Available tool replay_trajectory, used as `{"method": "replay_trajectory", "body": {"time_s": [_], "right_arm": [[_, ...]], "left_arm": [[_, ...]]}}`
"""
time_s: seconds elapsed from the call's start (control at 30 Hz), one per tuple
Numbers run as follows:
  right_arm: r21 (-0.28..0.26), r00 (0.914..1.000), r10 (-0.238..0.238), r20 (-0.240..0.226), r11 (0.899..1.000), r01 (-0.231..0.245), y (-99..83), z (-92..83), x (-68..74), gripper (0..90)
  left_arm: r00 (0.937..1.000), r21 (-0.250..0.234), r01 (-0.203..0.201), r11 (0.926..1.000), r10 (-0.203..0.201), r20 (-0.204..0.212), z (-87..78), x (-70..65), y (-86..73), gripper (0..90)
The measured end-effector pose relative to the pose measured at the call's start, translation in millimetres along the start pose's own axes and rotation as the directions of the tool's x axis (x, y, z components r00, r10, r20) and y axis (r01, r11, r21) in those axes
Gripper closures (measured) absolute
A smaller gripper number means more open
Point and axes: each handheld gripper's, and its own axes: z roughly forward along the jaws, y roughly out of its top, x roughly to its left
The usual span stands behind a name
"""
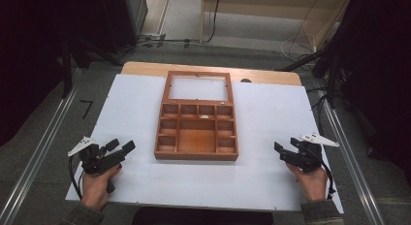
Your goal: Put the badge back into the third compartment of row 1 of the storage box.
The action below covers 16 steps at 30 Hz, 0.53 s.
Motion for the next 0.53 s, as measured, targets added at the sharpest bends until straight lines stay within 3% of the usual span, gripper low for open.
{"method": "replay_trajectory", "body": {"time_s": [0.37,0.47,0.53], "right_arm": [[0.006,0.9983,0.029,0.05,1.0,-0.03,-12.6,-12.8,-17.3,27.5],[-0.011,0.9972,0.043,0.062,0.999,-0.042,-17.1,-18.1,-24.8,23.4],[-0.02,0.9945,0.029,0.101,0.999,-0.027,-22.9,-17.4,-32.1,19.0]], "left_arm": [[1.0,0.001,0.0,1.0,0.0,0.001,0.0,-0.4,-0.1,16.3],[1.0,0.001,-0.001,1.0,0.001,0.0,0.0,-0.2,-0.2,16.3],[1.0,0.002,0.0,1.0,0.0,0.0,0.3,-0.4,-0.3,16.2]]}}
